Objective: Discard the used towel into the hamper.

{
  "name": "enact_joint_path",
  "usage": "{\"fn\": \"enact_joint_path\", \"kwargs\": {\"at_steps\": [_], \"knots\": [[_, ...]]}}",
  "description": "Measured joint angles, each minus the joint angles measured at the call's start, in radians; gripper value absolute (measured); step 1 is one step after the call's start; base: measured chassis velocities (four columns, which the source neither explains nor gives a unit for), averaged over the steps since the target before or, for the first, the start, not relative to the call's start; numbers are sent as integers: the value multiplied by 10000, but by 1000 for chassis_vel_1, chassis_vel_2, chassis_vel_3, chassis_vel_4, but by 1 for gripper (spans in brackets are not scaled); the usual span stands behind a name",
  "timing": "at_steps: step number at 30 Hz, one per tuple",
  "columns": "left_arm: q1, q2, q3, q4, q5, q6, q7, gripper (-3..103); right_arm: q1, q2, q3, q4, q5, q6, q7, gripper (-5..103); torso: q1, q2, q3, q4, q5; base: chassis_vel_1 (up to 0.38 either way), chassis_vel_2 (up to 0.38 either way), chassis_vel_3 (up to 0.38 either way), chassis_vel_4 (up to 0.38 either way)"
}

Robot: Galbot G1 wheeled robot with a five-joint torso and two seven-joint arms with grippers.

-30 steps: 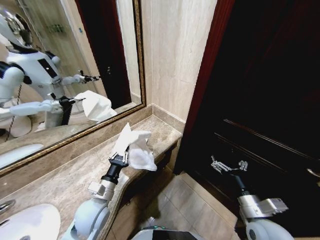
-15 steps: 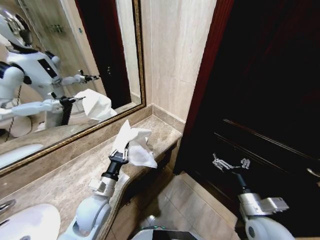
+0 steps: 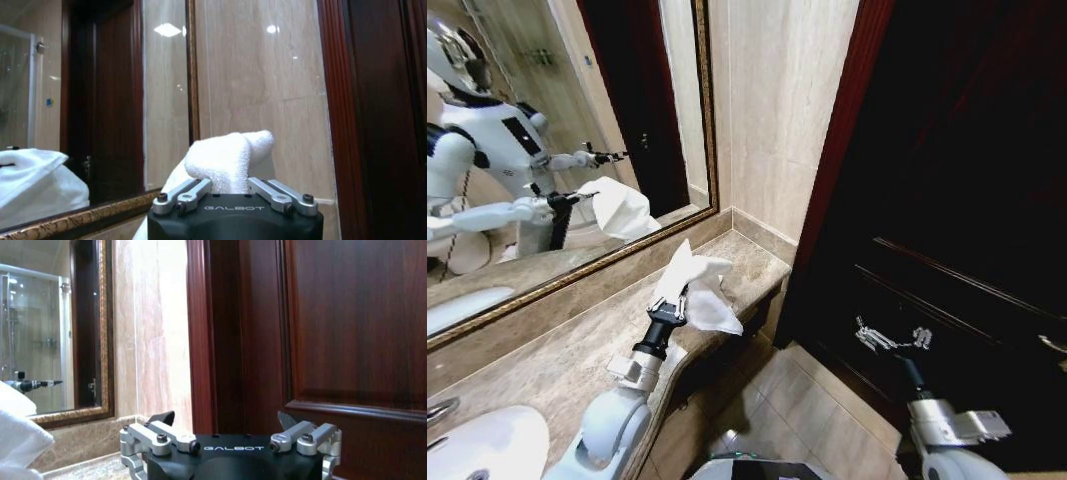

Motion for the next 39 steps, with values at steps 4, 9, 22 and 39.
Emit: {"fn": "enact_joint_path", "kwargs": {"at_steps": [4,9,22,39], "knots": [[3,23,-36,-61,-63,0,-33,7,79,-17,7,63,1,-105,17,100,0,0,0,0,0,0,0,0,0],[34,-16,-9,-77,-76,-25,-38,7,57,-52,64,103,24,-127,99,100,0,0,0,0,-1,17,-20,-24,15],[-54,158,-45,-191,-268,-24,-9,7,110,36,47,142,-71,-182,123,100,-1,0,0,0,0,53,-57,-48,64],[-87,184,-40,-246,-347,-1,32,7,38,47,42,217,-144,-198,137,100,-1,0,0,-1,1,70,-71,-73,76]]}}
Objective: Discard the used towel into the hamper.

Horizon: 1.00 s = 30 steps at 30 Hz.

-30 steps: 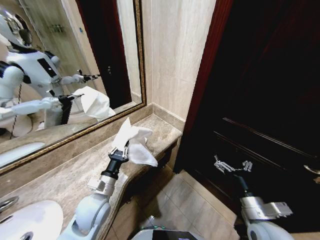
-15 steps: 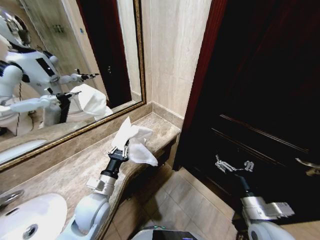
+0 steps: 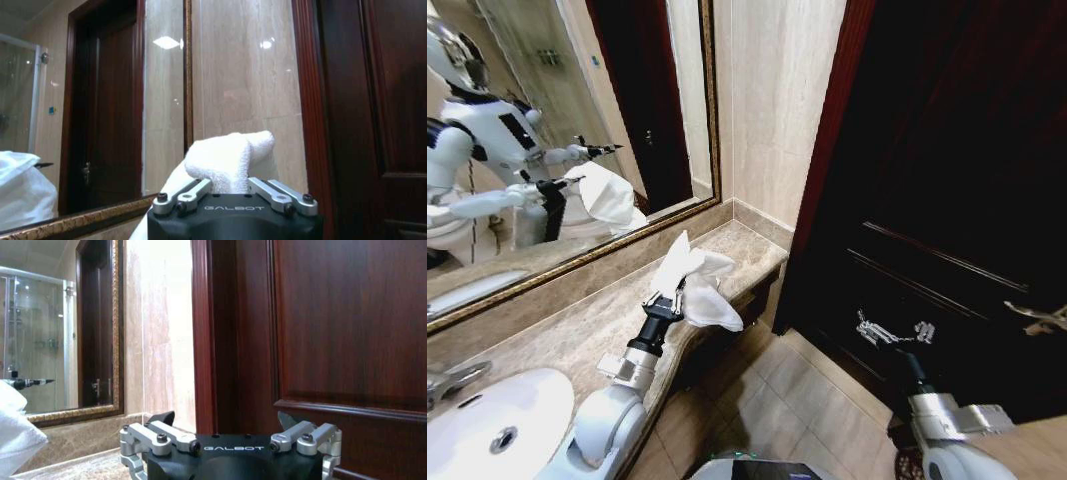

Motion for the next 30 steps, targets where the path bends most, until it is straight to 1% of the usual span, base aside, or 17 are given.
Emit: {"fn": "enact_joint_path", "kwargs": {"at_steps": [30], "knots": [[-20,5,-58,60,-105,-41,102,7,51,-47,34,36,-19,-121,11,100,1,0,0,0,-1,76,-70,-71,68]]}}
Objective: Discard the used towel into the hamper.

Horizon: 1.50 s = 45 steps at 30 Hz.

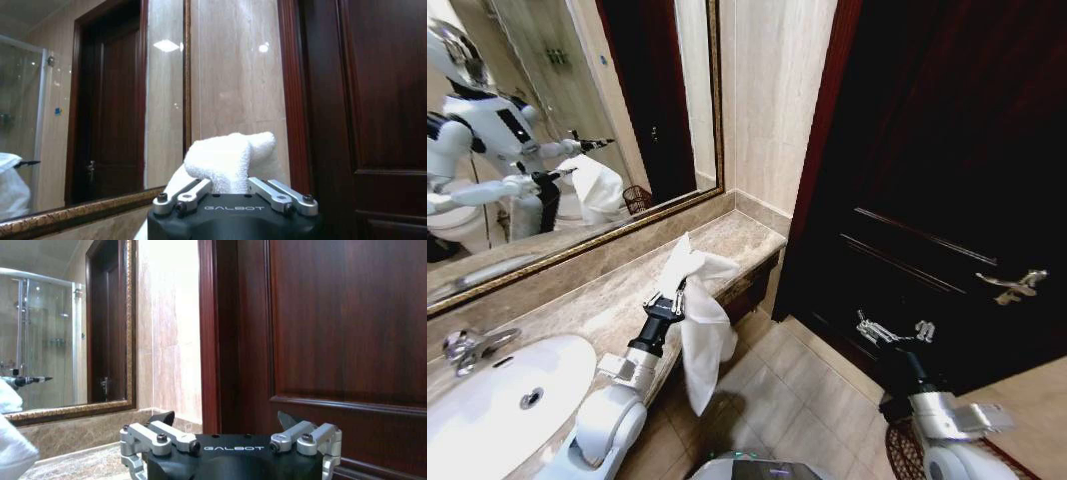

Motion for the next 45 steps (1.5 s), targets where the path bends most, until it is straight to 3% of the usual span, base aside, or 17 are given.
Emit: {"fn": "enact_joint_path", "kwargs": {"at_steps": [45], "knots": [[104,-36,-18,-47,-24,-127,123,7,-35,-74,4,-56,11,9,-3,100,0,0,0,0,0,71,-73,-72,73]]}}
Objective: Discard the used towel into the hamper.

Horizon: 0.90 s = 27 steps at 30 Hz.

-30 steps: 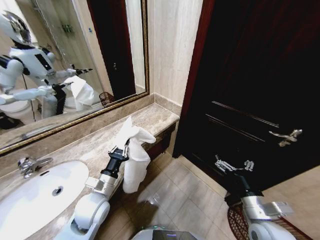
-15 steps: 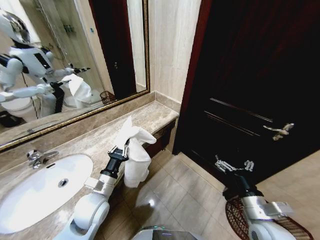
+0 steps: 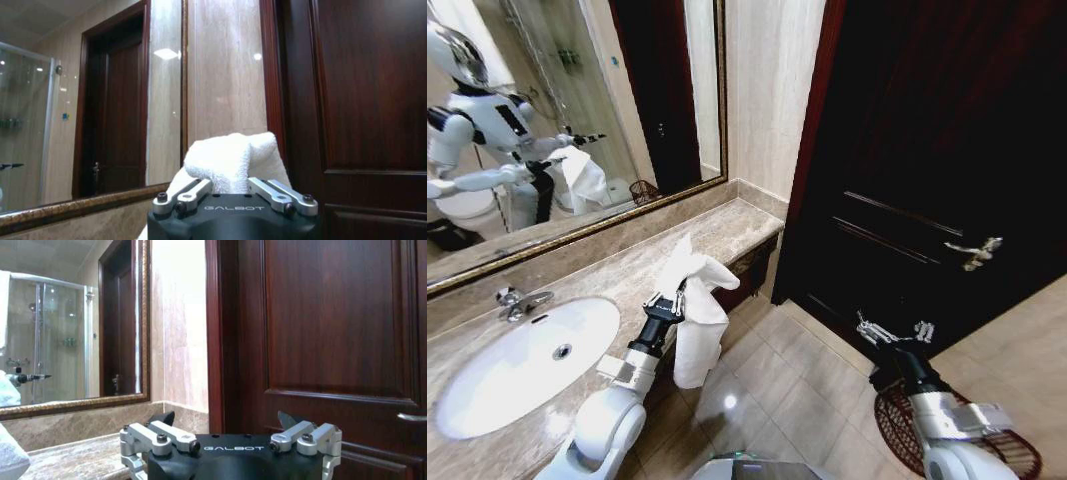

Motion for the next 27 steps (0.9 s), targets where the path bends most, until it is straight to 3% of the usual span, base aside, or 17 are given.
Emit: {"fn": "enact_joint_path", "kwargs": {"at_steps": [27], "knots": [[71,-108,13,29,-17,-100,31,7,20,25,3,23,5,-9,23,100,-1,0,0,1,0,61,-63,-61,64]]}}
